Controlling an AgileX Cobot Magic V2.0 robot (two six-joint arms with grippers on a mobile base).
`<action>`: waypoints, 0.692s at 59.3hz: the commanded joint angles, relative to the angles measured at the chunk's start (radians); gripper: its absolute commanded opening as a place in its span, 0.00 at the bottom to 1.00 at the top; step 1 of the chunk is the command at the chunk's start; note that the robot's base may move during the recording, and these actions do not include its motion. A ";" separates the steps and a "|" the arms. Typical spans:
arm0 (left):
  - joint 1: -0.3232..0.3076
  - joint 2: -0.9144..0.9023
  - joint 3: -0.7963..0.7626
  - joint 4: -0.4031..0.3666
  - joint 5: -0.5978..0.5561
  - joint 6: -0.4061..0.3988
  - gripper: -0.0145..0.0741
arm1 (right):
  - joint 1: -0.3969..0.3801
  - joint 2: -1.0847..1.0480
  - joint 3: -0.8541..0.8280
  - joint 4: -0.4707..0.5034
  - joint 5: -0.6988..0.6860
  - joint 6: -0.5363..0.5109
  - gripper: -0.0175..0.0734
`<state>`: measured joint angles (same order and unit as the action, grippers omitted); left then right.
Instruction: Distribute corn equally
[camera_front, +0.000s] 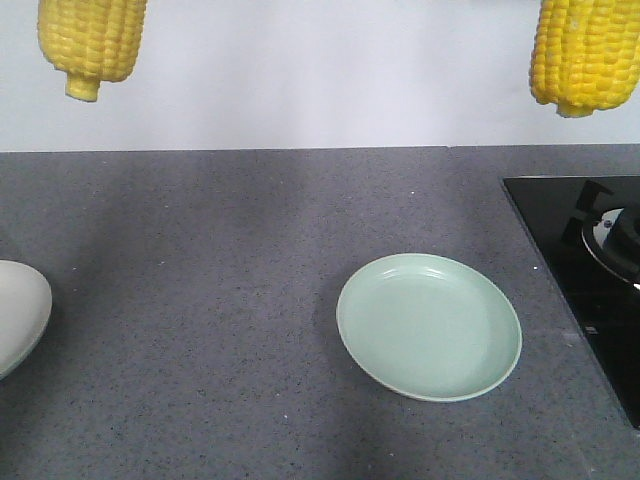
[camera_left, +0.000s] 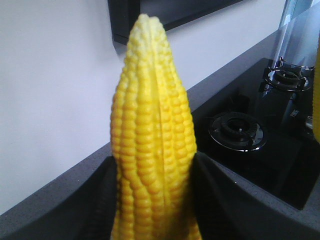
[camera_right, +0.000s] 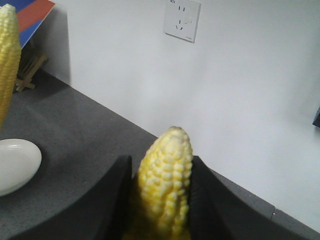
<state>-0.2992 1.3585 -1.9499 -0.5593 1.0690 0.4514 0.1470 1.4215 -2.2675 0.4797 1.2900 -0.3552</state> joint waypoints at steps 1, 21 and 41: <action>0.000 -0.026 -0.024 -0.034 -0.063 -0.009 0.15 | -0.007 -0.017 -0.016 0.019 -0.005 -0.007 0.19; 0.000 -0.026 -0.024 -0.034 -0.063 -0.009 0.15 | -0.007 -0.017 -0.016 0.019 -0.005 -0.007 0.19; 0.000 -0.026 -0.024 -0.034 -0.063 -0.009 0.15 | -0.007 -0.017 -0.016 0.019 -0.005 -0.007 0.19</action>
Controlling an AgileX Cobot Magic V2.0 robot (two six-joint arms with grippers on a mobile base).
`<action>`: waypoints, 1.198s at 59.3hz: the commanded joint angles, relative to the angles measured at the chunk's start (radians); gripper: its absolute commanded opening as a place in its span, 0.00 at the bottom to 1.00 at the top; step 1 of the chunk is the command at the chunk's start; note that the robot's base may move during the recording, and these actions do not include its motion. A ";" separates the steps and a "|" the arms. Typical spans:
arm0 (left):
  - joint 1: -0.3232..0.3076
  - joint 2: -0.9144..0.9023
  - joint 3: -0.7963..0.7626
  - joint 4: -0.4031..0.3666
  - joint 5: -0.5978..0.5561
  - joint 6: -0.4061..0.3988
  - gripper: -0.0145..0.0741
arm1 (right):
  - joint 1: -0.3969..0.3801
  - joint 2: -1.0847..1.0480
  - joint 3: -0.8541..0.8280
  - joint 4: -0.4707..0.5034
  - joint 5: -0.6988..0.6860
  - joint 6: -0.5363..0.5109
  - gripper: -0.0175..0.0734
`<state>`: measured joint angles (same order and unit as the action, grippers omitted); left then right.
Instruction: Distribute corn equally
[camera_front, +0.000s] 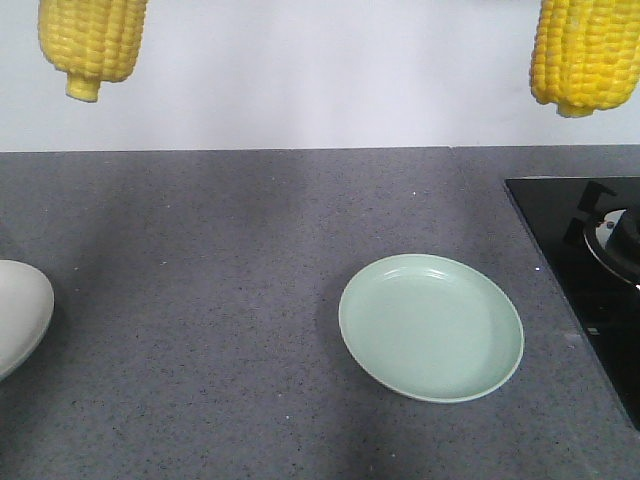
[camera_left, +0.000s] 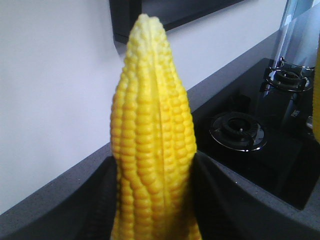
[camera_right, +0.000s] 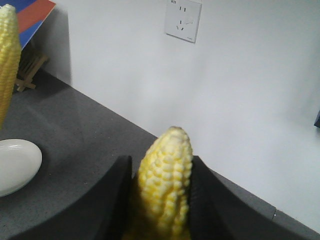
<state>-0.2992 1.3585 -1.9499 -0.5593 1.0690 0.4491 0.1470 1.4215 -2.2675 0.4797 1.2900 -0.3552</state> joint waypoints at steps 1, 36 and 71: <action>0.000 -0.026 -0.024 -0.034 -0.063 -0.006 0.15 | -0.007 -0.017 -0.016 0.019 -0.005 -0.007 0.19; 0.000 -0.026 -0.024 -0.034 -0.063 -0.006 0.15 | -0.007 -0.017 -0.016 0.019 -0.005 -0.007 0.19; 0.000 -0.026 -0.024 -0.034 -0.063 -0.006 0.15 | -0.007 -0.017 -0.016 0.019 -0.005 -0.007 0.19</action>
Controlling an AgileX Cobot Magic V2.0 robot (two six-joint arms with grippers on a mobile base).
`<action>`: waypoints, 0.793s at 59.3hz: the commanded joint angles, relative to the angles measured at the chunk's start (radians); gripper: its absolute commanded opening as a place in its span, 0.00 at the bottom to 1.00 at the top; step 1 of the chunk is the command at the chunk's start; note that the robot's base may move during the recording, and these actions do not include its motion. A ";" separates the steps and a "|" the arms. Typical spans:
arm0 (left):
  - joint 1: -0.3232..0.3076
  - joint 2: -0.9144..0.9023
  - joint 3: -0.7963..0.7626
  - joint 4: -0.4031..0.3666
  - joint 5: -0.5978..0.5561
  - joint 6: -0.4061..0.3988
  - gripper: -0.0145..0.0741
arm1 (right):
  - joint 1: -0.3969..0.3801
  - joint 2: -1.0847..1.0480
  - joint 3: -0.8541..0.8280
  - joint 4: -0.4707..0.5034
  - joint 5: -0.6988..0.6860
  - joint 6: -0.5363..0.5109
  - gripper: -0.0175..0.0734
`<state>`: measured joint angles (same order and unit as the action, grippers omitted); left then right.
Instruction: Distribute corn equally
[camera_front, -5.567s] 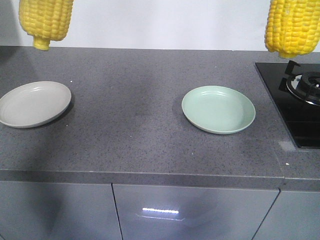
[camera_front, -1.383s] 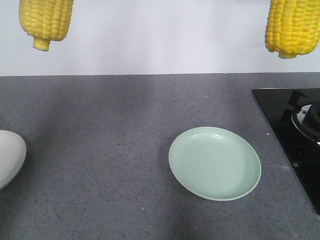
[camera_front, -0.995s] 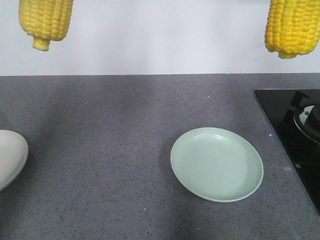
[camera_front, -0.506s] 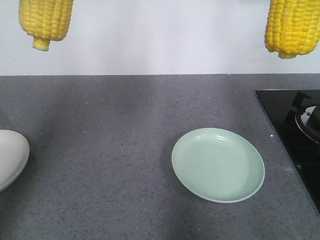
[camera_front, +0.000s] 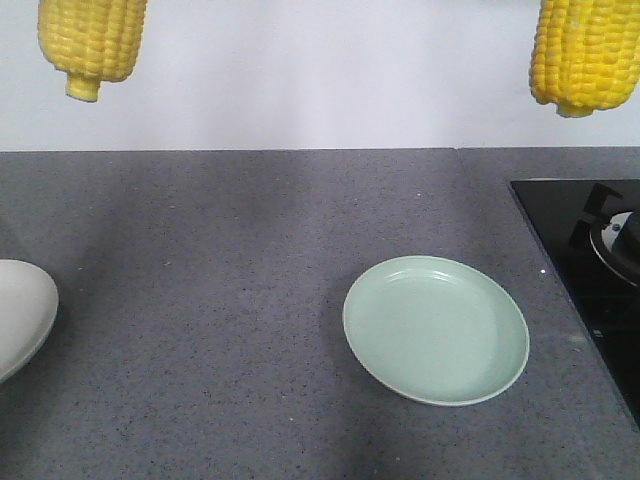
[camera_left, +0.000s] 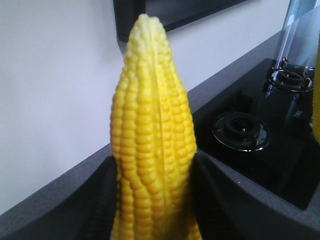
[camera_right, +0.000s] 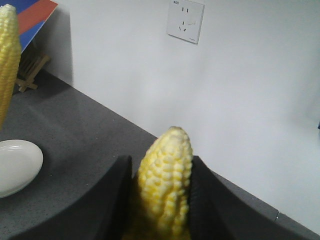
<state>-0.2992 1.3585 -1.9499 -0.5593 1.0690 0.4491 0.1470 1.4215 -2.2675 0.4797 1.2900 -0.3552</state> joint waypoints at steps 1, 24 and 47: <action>0.000 -0.026 -0.024 -0.034 -0.063 -0.006 0.15 | -0.007 -0.017 -0.016 0.019 -0.005 -0.007 0.19; 0.000 -0.026 -0.024 -0.034 -0.063 -0.006 0.15 | -0.007 -0.017 -0.016 0.019 -0.005 -0.007 0.19; 0.000 -0.026 -0.024 -0.034 -0.063 -0.006 0.15 | -0.007 -0.017 -0.016 0.019 -0.011 -0.007 0.19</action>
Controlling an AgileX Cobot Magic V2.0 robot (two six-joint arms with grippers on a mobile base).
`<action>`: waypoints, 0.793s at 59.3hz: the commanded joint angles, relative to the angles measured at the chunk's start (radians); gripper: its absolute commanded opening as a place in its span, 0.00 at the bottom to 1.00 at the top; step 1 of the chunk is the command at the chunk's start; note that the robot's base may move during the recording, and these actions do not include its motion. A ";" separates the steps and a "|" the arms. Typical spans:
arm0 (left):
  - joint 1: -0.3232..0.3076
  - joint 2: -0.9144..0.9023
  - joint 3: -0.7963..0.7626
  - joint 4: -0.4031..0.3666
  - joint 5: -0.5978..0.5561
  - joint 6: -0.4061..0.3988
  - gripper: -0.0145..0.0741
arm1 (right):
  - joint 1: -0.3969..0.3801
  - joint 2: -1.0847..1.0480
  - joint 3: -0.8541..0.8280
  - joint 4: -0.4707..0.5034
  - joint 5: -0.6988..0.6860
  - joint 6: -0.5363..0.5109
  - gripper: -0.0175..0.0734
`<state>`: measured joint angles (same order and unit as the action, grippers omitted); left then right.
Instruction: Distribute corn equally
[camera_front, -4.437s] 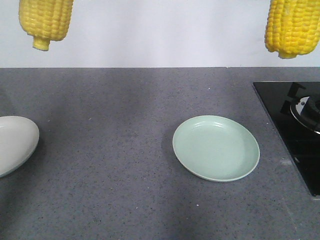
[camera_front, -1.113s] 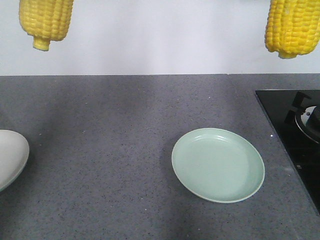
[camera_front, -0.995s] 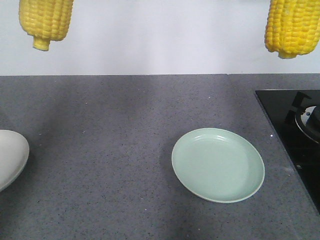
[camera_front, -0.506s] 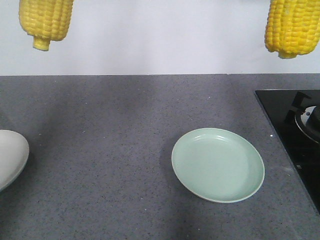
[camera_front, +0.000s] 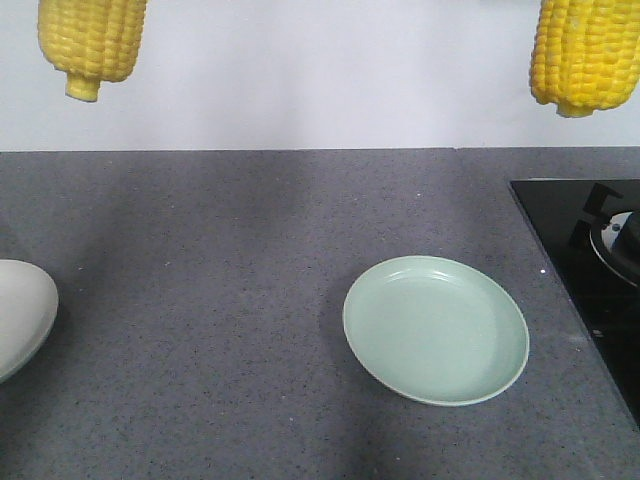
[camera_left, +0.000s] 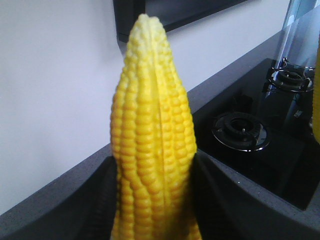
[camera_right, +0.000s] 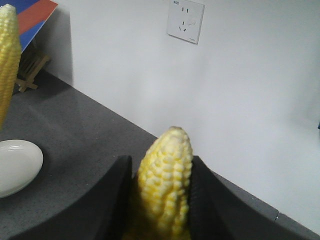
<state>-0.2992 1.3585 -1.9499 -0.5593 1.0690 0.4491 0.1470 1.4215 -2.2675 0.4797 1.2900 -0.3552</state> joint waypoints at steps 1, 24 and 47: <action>0.000 -0.026 -0.024 -0.034 -0.063 -0.006 0.15 | -0.007 -0.017 -0.016 0.019 -0.013 -0.007 0.19; 0.000 -0.026 -0.024 -0.034 -0.063 -0.006 0.15 | -0.007 0.069 0.166 0.112 -0.004 0.044 0.19; 0.000 -0.026 -0.024 -0.034 -0.063 -0.006 0.15 | -0.006 0.187 0.677 0.129 -0.141 -0.222 0.19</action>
<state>-0.2992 1.3585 -1.9499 -0.5593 1.0690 0.4491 0.1470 1.6284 -1.6374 0.5636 1.2408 -0.5046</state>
